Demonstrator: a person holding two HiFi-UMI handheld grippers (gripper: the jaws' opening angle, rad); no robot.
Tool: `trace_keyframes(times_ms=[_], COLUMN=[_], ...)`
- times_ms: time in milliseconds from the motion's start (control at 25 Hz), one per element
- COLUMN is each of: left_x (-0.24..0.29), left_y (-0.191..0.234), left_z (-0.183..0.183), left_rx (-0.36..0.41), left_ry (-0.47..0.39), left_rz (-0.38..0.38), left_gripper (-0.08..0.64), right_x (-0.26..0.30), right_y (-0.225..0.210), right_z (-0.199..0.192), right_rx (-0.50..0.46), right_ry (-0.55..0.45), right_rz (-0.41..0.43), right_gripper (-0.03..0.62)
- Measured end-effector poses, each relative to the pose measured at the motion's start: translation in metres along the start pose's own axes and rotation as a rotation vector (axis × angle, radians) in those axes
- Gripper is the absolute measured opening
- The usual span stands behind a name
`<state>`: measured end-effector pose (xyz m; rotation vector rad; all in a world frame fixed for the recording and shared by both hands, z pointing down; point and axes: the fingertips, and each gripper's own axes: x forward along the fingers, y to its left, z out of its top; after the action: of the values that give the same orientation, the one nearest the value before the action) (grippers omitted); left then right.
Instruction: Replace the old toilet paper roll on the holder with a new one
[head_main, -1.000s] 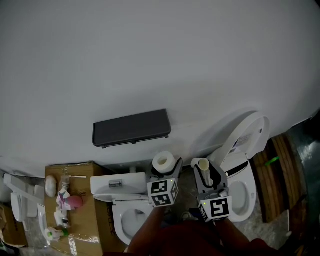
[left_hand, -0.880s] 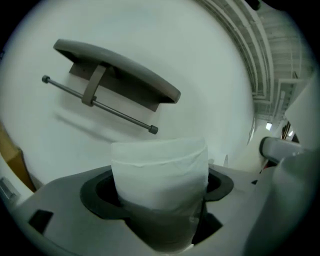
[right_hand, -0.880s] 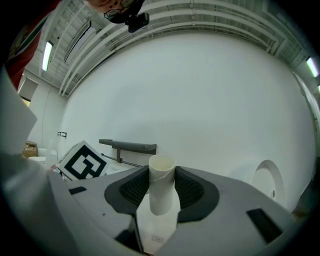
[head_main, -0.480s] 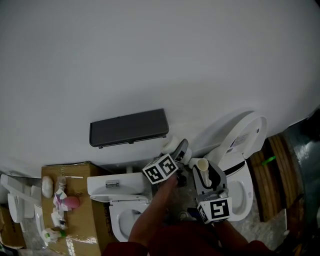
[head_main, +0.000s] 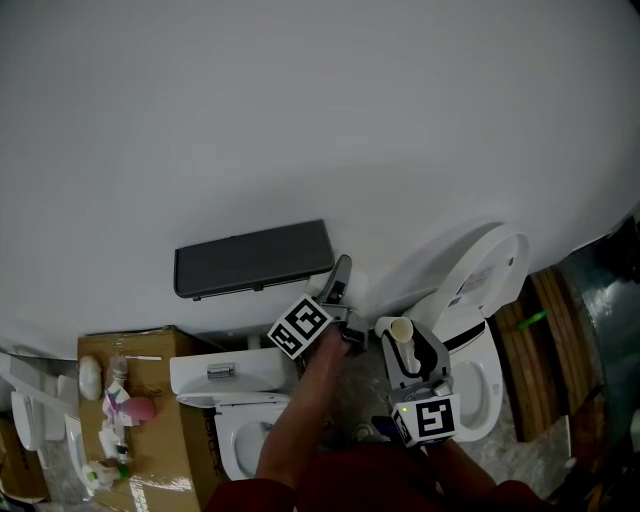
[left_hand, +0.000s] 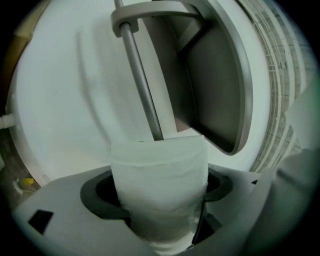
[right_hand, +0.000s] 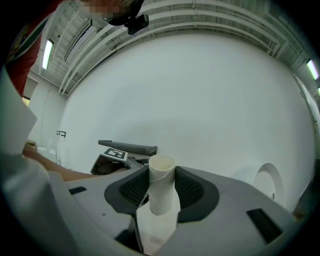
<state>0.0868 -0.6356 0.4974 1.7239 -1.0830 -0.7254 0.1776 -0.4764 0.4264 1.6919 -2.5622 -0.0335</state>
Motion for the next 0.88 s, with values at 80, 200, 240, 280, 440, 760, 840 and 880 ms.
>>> trace_keyframes(times_ms=[80,200,240,280,440,760,840,880], left_x=[-0.003,-0.009,-0.010,-0.012,-0.020,-0.052,-0.053,-0.053], left_y=[0.000,-0.001,-0.001,0.000,0.009,0.029,0.029,0.029], left_z=[0.009,0.023,0.028,0.033,0.053,0.089,0.089,0.088], left_rx=[-0.025,-0.089,-0.105,-0.114,-0.161,-0.197,-0.200,-0.206], left_ry=[-0.030,-0.086,-0.104,-0.119,-0.189,-0.301,-0.304,-0.308], left_rz=[-0.017,-0.049,-0.058,-0.063,-0.069,-0.082,-0.084,-0.081], left_gripper=[0.443,0.443,0.442,0.443,0.443,0.442,0.442,0.442], right_x=[0.003,0.008,0.010,0.012,0.017,0.025,0.027,0.028], right_y=[0.003,0.008,0.010,0.013,0.020,0.031,0.035,0.037], right_z=[-0.001,-0.001,0.000,0.000,-0.001,-0.001,-0.001,-0.001], right_rx=[-0.004,-0.002,-0.003,-0.005,-0.005,-0.003,-0.007,-0.008], right_ry=[0.004,0.004,0.004,0.004,0.002,-0.005,-0.004,-0.003], right_rz=[0.005,0.017,0.023,0.029,0.049,0.086,0.098,0.104], right_gripper=[0.167,0.167,0.167,0.167,0.167,0.167,0.167,0.167])
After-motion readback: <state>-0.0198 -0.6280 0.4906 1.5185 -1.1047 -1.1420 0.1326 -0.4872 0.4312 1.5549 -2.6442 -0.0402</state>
